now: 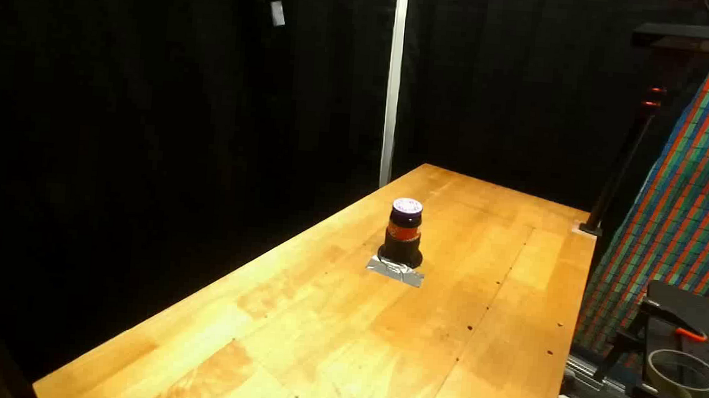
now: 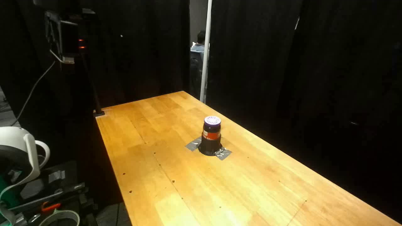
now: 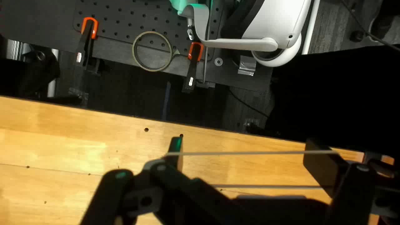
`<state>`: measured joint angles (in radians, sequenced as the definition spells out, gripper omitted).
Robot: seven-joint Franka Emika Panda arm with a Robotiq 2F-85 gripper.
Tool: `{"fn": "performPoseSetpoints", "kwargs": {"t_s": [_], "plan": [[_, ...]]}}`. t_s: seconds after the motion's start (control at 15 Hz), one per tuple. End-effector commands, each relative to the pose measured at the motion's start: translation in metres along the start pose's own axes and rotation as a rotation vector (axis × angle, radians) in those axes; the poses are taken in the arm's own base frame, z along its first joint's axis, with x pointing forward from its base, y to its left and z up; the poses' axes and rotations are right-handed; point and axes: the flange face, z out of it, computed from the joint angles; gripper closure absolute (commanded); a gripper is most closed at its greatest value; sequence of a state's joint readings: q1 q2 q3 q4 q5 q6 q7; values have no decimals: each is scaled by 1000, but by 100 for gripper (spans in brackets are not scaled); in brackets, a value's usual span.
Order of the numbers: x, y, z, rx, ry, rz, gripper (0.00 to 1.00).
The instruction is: Put the rubber band around the brown cup
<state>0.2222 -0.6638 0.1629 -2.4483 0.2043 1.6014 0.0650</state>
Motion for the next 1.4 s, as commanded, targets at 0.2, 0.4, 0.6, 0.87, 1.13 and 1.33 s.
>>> {"fn": "performPoseSetpoints", "kwargs": {"t_s": [0.2,0.4,0.6,0.87,1.13,1.33], "plan": [[-1,-1,-4,0,9,-2,0],[6,8,-5,6,20,37,0],[42,47,0,30,9,80,0],[112,90,17,-35,0,35,0],[190,108,32,-33,2,-55,0],[251,111,43,5,7,-74,0]]}}
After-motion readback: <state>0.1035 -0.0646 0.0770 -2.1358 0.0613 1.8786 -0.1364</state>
